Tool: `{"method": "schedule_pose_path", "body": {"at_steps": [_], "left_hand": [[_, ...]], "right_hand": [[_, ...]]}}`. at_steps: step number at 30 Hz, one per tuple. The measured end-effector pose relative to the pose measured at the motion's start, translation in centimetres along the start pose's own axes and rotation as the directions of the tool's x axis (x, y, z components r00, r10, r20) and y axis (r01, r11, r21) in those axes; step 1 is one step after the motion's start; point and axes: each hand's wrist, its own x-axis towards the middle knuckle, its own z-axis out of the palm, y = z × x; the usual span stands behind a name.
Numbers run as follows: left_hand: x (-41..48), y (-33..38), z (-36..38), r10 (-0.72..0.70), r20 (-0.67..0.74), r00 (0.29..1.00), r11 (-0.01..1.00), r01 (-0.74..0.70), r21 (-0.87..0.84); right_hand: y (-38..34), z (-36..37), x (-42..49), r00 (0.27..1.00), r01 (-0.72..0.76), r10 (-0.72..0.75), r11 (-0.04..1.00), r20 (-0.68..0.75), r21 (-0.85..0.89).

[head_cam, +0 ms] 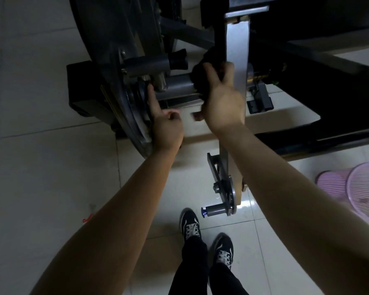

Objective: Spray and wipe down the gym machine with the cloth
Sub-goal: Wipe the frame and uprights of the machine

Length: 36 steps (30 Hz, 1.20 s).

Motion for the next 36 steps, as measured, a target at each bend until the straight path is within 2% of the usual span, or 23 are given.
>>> {"method": "schedule_pose_path", "body": {"at_steps": [2,6,9,13,15,17,19,22,24,26,29,31,33,36], "left_hand": [[0.1,-0.1,-0.3,0.018,0.006,1.0,1.0,-0.018,0.026],[-0.1,-0.3,-0.7,0.039,0.037,0.999,0.999,-0.039,-0.015],[-0.5,0.6,-0.6,0.053,0.066,0.996,0.984,-0.041,-0.172],[-0.6,0.9,-0.8,0.056,0.037,0.998,0.967,-0.045,-0.25],[-0.6,0.7,-0.7,0.033,0.046,0.998,0.975,-0.022,-0.223],[-0.7,0.9,-0.5,-0.003,0.038,0.999,0.983,0.01,-0.183],[-0.9,1.4,-0.2,-0.037,0.014,0.999,0.993,0.038,-0.115],[-1.1,2.0,-0.2,-0.099,0.031,0.995,0.992,0.101,-0.08],[-1.4,2.3,-0.3,-0.122,0.066,0.99,0.987,0.128,-0.101],[-1.5,2.6,-0.6,-0.095,0.077,0.992,0.988,0.103,-0.113],[-2.3,3.7,-1.4,-0.092,0.068,0.993,0.996,0.09,0.03],[-3.5,4.4,-2.2,-0.133,0.068,0.989,0.98,0.12,0.159],[-5.4,4.8,-3.3,-0.1,0.12,0.988,0.968,0.069,0.24],[-7.2,5.7,-5.1,0.123,0.164,0.979,0.948,-0.165,0.271]], "right_hand": [[0.2,0.2,-0.2,0.998,-0.041,0.041,0.999,-0.04,-0.012],[-1.9,1.5,0.1,0.994,-0.098,0.102,0.991,-0.042,0.096],[-3.7,2.3,0.2,0.999,0.037,-0.036,0.982,-0.01,0.183],[-4.5,2.3,0.3,0.981,0.158,-0.182,0.954,0.073,0.255],[-3.4,1.5,0.5,0.972,0.163,-0.191,0.967,0.137,0.195],[-1.7,0.7,0.6,0.981,0.085,-0.105,0.989,0.163,0.122],[-0.2,0.2,0.5,0.992,-0.029,0.017,0.995,0.126,0.098],[-0.3,0.4,0.1,0.991,-0.107,0.098,0.989,0.088,0.1],[-1.3,0.6,-0.3,0.989,-0.146,0.139,0.979,0.057,0.14],[-2.7,0.6,-1.0,0.993,-0.117,0.115,0.975,0.025,0.188],[-3.8,1.2,-3.4,0.996,-0.04,0.019,0.968,0.085,0.248],[-3.8,1.7,-5.4,0.984,-0.132,0.07,0.907,0.165,0.4],[-3.8,1.8,-6.8,0.978,-0.19,0.115,0.829,0.173,0.525],[-4.8,0.1,-7.3,0.983,-0.185,0.131,0.744,0.131,0.642]]}}
